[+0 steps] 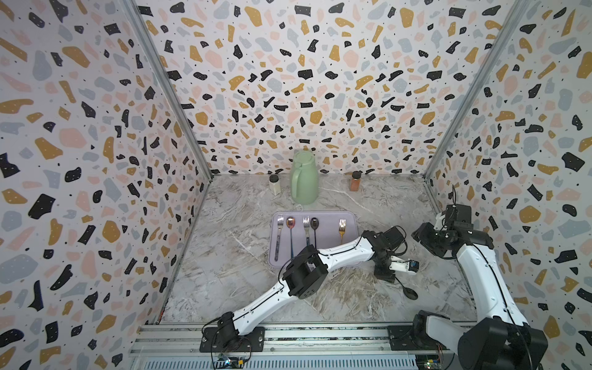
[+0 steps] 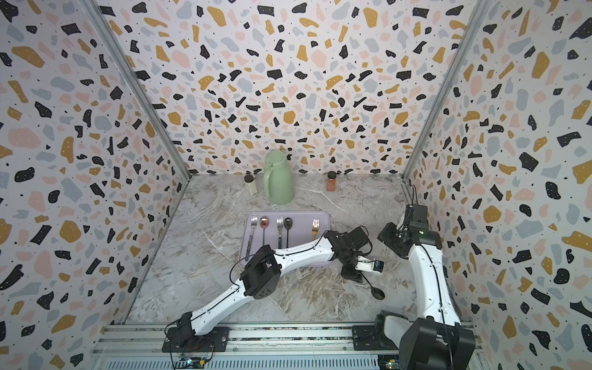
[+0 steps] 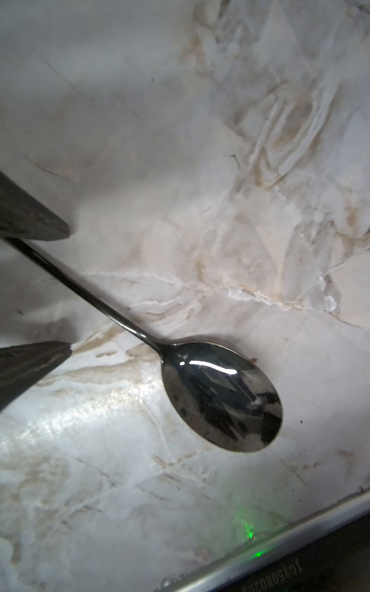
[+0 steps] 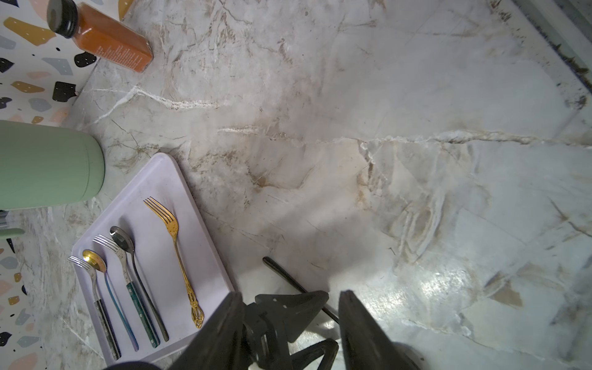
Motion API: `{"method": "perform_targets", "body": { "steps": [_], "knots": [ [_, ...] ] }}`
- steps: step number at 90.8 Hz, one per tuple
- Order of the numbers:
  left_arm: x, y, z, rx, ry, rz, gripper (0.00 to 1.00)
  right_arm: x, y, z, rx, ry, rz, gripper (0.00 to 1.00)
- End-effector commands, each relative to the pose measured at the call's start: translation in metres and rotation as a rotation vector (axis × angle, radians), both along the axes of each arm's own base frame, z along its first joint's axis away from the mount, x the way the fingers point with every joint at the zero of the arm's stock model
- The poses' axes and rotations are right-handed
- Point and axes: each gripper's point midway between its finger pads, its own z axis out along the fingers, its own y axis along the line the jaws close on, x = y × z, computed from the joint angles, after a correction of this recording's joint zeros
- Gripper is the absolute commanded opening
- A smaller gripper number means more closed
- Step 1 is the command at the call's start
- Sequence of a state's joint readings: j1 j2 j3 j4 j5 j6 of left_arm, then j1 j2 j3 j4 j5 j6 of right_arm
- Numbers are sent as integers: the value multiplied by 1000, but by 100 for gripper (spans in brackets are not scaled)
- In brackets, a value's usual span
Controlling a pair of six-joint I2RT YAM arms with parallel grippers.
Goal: Set the spoon and fork side by side
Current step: Pick up the spoon from the center of the board.
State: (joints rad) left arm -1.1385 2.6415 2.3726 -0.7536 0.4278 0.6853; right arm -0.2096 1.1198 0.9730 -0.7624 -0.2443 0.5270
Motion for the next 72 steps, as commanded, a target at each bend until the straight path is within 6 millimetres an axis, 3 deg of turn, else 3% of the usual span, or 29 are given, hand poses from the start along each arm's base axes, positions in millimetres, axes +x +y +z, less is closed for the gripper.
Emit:
{"method": "perform_targets", "body": {
  "steps": [1,12,24,36,48,57,72],
  "knots": [
    [-7,3,-23,62,18,18,49,-2,1,7,2,-28,5,53],
    [-8,11,-22,84,30,49,43,-3,0,7,0,-30,4,54],
    [-9,18,-17,70,30,112,21,-2,0,9,3,-34,4,54],
    [-16,26,-15,79,77,171,17,-1,1,10,4,-39,4,53],
    [-18,29,-14,73,115,255,7,-1,1,9,9,-38,5,53],
    [-12,28,-11,51,114,361,0,-1,2,9,11,-40,7,53],
    [18,42,-12,34,52,651,0,-2,3,13,17,-51,4,53]
  ]
}}
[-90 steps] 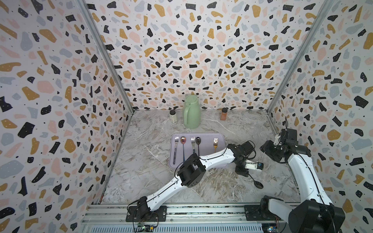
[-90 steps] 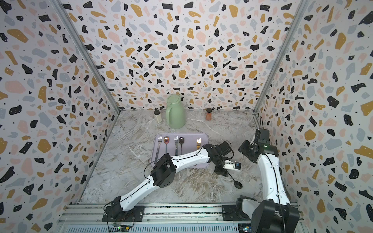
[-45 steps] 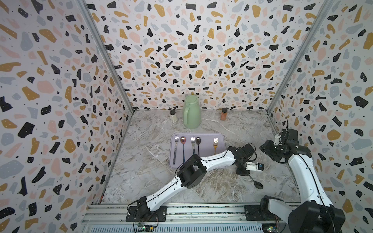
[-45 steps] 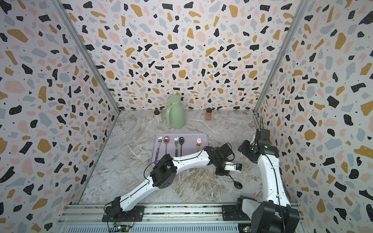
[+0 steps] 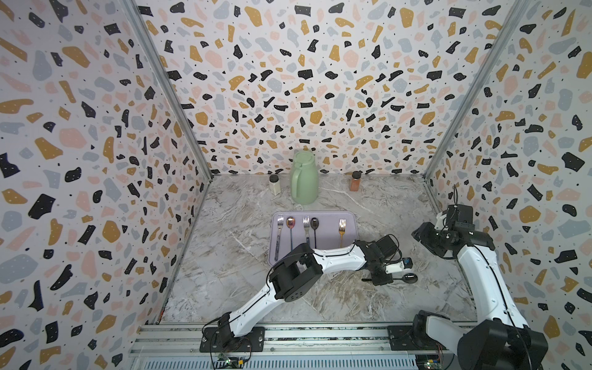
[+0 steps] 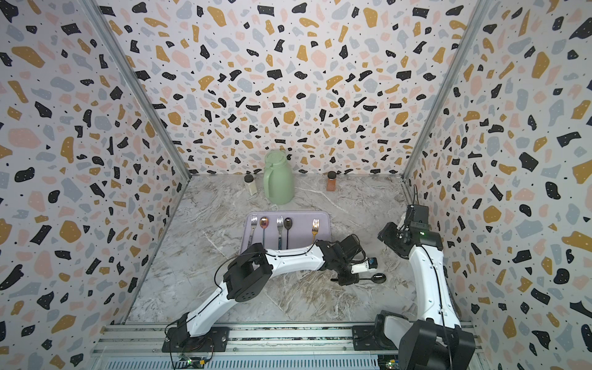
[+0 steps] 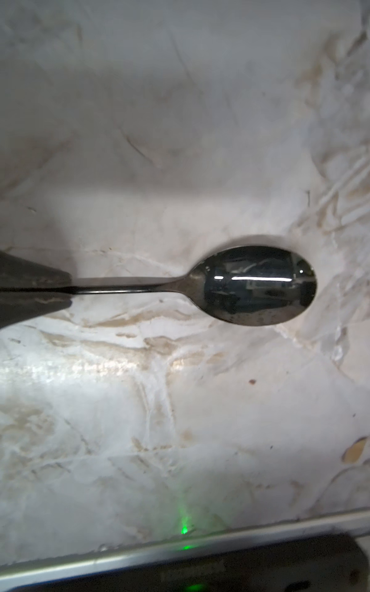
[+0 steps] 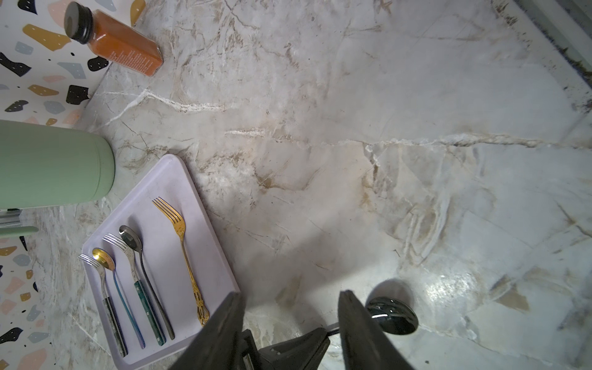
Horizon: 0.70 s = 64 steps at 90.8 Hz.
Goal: Set the spoon and fork side by side
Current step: Pick up the spoon from the center of the board.
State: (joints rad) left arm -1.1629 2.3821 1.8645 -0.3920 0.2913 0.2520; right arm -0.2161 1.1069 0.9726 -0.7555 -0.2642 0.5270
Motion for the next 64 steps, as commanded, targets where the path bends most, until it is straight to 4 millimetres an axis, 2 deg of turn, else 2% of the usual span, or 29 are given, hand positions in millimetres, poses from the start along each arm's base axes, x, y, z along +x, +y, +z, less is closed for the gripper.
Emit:
{"method": "perform_targets", "body": {
  "steps": [1,16,23,34,40,57,64],
  "knots": [
    [23,18,-12,47,-38,271,0,-3,1,7,5,-28,-1,53],
    [41,58,-6,70,-96,515,0,-3,2,4,13,-28,-4,53],
    [43,77,-3,68,-96,614,0,-2,4,2,25,-36,-5,53],
    [38,97,-4,72,-68,693,0,0,7,0,44,-41,-1,53],
    [35,103,-5,70,-54,705,0,0,7,-1,46,-37,-1,52],
    [41,97,24,-5,-57,743,0,-2,8,-2,47,-42,1,53],
    [44,100,35,10,-64,775,0,-3,8,-2,51,-47,-1,53]
  ]
}}
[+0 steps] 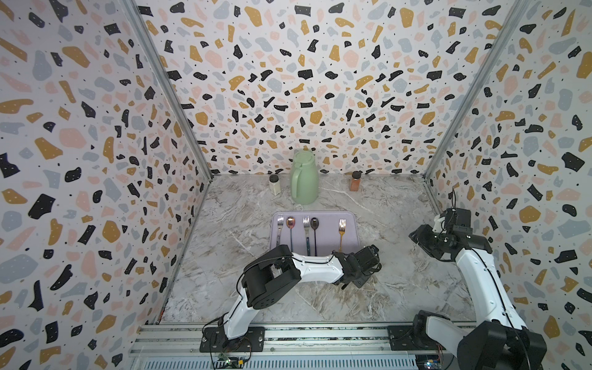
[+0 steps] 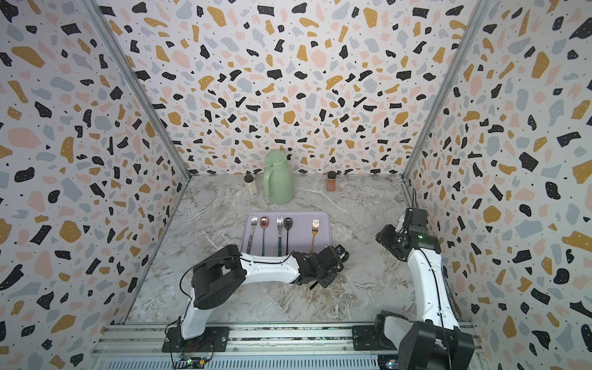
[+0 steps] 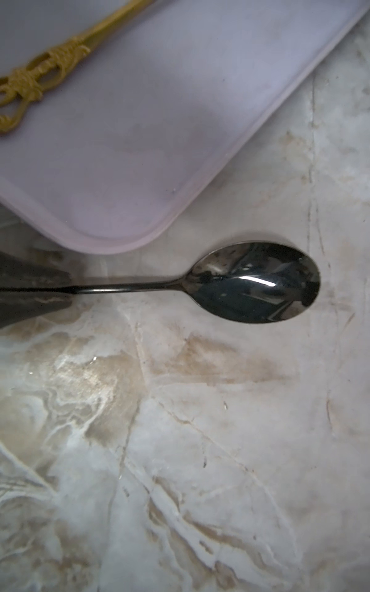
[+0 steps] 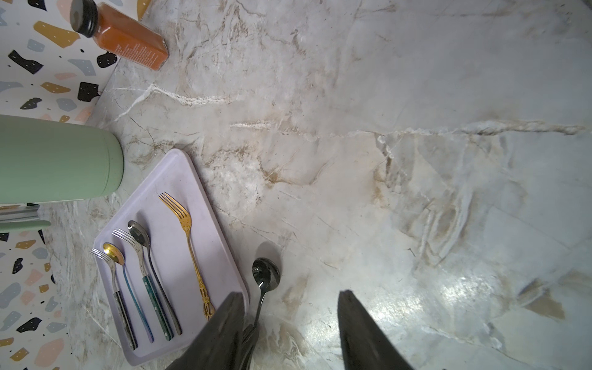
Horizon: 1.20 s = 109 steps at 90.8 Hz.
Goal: Set the spoon and fork side by side
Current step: Pick up the spoon from the center of the board, then place the spoon on the tray.
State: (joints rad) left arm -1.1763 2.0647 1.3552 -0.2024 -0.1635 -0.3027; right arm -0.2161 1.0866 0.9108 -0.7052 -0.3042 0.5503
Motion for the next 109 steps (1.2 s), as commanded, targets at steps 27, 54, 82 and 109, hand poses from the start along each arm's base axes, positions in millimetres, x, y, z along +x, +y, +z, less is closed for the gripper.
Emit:
{"method": "perform_targets", "body": {
  "steps": [27,54,82,109],
  "knots": [
    [34,0,77,-132,-57,193,0,-3,2,10,7,-43,-5,52],
    [101,30,81,-200,-24,473,0,-2,4,8,25,-48,-5,53],
    [138,28,52,-266,62,647,0,1,10,-5,63,-35,11,51],
    [146,19,34,-298,89,701,0,4,14,-16,80,-12,26,51]
  ]
}}
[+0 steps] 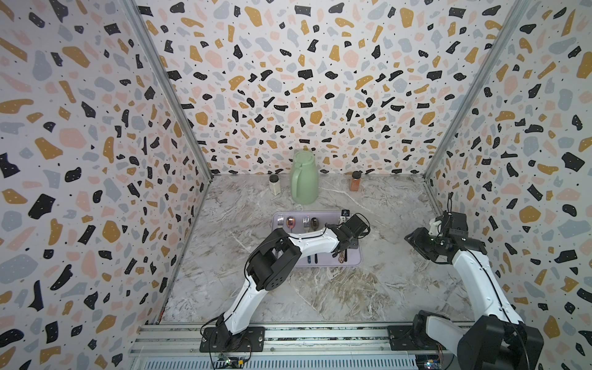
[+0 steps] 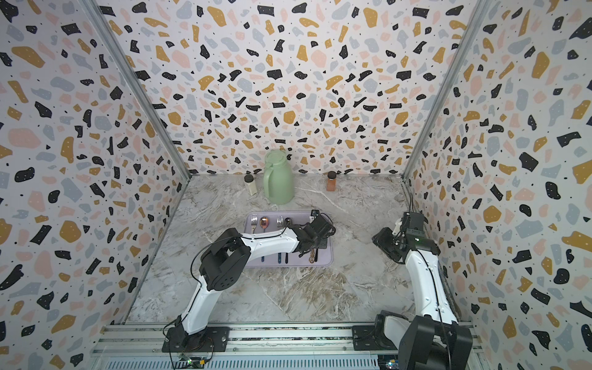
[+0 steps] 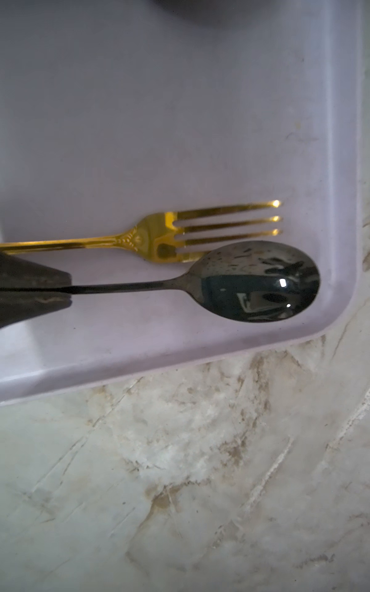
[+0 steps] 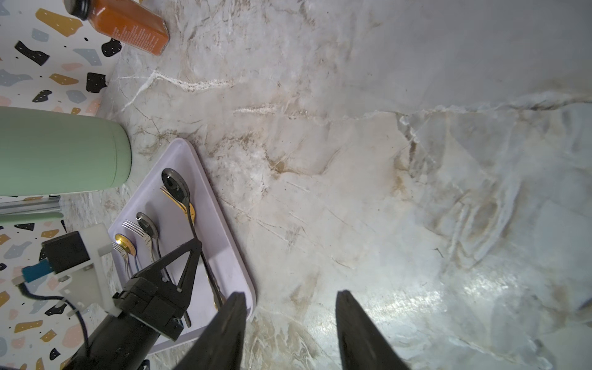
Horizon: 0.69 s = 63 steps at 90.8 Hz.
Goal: Set the spoon and fork side by side
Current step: Place the spoon on the tray.
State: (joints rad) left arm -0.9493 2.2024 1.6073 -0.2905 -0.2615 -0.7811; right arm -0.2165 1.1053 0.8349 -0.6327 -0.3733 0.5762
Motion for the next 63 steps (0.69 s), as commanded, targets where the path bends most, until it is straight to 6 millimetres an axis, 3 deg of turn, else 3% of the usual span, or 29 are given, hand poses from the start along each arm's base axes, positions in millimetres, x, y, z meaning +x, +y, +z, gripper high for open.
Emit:
{"method": "perform_targets", "body": {
  "steps": [1,28,37,63],
  "knots": [
    [11,-14,20,-88,-33,41,0,4,3,5,3,-27,9,51],
    [9,-15,16,-161,-10,116,0,7,13,-2,-6,-13,35,50],
    [11,-20,22,-187,-17,111,15,9,19,-3,-10,-12,51,51],
    [5,-13,33,-155,-26,80,21,13,28,-5,-19,-9,72,50]
  ]
}}
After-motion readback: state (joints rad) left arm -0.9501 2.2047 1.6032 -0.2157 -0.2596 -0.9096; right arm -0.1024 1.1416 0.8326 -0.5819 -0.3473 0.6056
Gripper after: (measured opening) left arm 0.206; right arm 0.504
